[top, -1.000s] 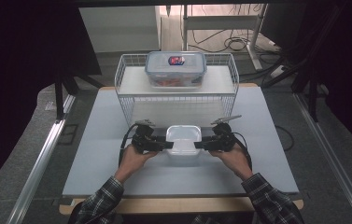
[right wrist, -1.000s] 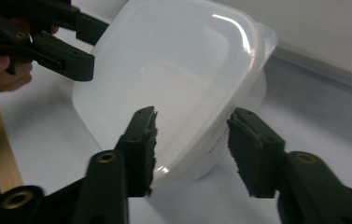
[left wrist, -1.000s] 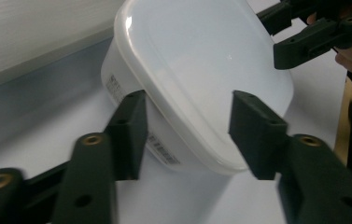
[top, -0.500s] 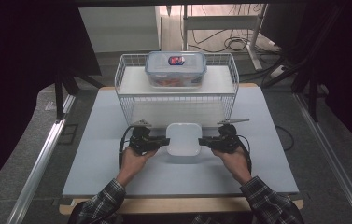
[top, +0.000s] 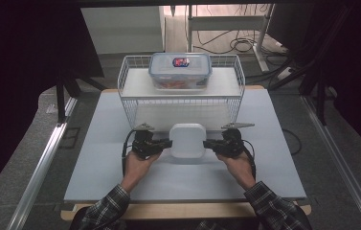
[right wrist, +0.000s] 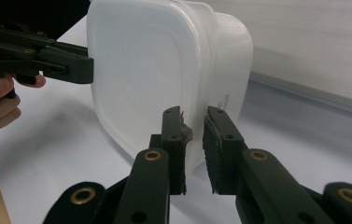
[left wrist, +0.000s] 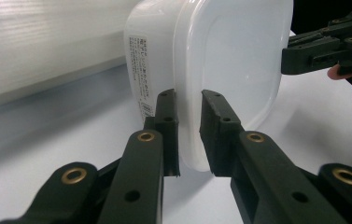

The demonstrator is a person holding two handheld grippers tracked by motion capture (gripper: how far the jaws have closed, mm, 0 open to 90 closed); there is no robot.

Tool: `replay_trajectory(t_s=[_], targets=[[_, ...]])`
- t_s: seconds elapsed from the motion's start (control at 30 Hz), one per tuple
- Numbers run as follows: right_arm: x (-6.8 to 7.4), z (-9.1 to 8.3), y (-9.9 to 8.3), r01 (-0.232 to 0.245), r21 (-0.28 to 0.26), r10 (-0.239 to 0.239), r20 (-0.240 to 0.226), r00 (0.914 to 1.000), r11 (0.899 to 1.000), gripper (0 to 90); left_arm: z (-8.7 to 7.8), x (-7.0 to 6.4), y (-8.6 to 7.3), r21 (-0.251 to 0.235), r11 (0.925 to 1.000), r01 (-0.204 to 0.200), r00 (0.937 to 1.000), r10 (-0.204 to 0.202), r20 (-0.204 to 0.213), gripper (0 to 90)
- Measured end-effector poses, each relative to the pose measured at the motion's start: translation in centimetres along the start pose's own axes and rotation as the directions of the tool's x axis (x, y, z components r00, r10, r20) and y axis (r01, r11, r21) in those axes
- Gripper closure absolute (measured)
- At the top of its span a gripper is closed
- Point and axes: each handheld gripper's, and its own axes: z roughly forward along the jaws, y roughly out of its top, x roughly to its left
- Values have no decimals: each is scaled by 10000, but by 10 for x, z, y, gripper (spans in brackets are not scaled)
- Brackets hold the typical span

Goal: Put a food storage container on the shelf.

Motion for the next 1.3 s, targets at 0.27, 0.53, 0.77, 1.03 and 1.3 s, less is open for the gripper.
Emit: replay_trajectory(t_s=[0.27, 0.53, 0.77, 1.03, 1.3], targets=[[6, -4, 9, 219, -352, -219, -11, 9998, 9991, 784, -11, -5, 10, -352, 9985, -418, 9988, 408, -279, 777], [14, -13, 21, 712, -712, -703, 154, 9974, 9949, 784, -19, -11, 19, -633, 9962, -595, 9976, 570, -405, 777], [20, -22, 32, 1016, -1016, -999, 209, 9948, 9896, 785, -30, -16, 29, -871, 9923, -877, 9950, 831, -545, 777], [29, -32, 50, 1363, -1309, -1331, 328, 9906, 9820, 785, -44, -23, 45, -1240, 9860, -1110, 9924, 1033, -668, 777], [37, -42, 67, 1637, -1573, -1594, 394, 9864, 9739, 784, -58, -30, 61, -1514, 9772, -1490, 9867, 1367, -885, 777]])
